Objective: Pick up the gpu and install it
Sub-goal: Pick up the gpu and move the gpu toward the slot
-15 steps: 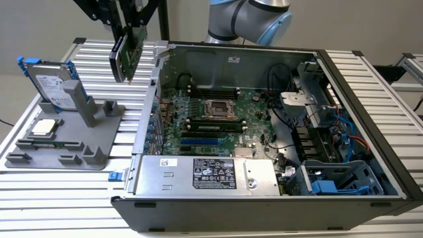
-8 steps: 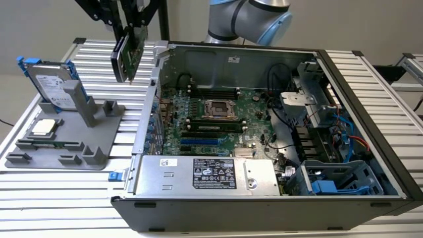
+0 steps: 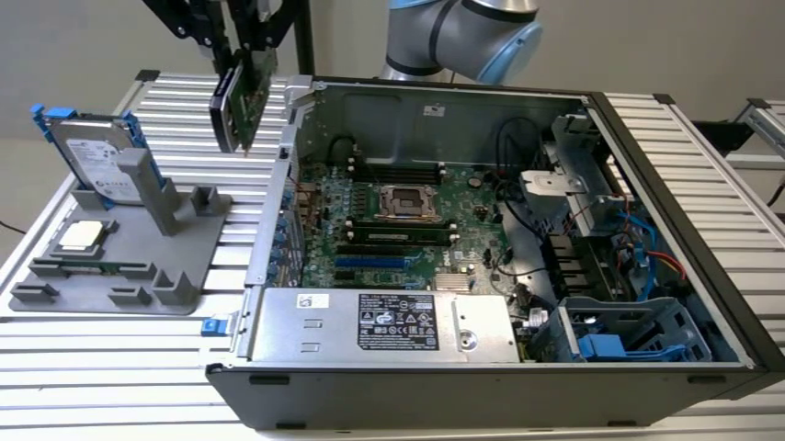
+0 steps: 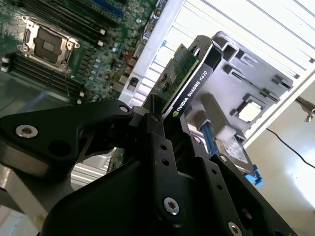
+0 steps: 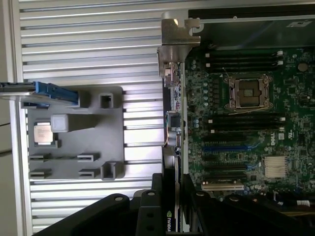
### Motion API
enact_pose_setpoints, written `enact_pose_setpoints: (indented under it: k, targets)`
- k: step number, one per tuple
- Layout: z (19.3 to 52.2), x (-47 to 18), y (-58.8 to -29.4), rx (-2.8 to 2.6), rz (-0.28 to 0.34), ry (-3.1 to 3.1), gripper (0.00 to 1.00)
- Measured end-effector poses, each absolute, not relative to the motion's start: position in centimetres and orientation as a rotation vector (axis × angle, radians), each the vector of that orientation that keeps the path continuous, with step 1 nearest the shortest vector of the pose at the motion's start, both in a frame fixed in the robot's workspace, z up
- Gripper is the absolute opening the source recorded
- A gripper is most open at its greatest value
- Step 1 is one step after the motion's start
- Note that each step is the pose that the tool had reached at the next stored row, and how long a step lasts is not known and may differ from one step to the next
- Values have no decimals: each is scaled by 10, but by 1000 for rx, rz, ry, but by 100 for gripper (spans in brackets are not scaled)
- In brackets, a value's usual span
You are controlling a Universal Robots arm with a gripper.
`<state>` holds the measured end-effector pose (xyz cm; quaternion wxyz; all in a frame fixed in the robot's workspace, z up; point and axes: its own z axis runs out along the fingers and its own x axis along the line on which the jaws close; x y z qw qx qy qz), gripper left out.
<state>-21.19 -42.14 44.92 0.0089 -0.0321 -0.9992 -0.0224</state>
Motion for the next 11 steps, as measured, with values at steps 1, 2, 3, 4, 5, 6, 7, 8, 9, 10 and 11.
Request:
enact_pose_setpoints:
  k: [1, 2, 3, 4, 5, 6, 7, 8, 9, 10, 11]
  targets:
    - [449, -212, -421, -100, -70, -3121, 0]
    - [449, -211, -421, -100, -70, -3121, 0]
    - [449, -211, -421, -100, -70, -3121, 0]
    - [449, -211, -421, -100, -70, -3121, 0]
    - [449, -211, -421, -100, -70, -3121, 0]
    - [449, -210, -421, -100, -70, -3121, 0]
    - [449, -210, -421, -100, -70, -3121, 0]
    - [449, -210, -421, -100, -70, -3121, 0]
    - [449, -210, -421, -100, -70, -3121, 0]
    - [449, -209, -421, -100, -70, -3121, 0]
    - [449, -209, -421, -100, -70, -3121, 0]
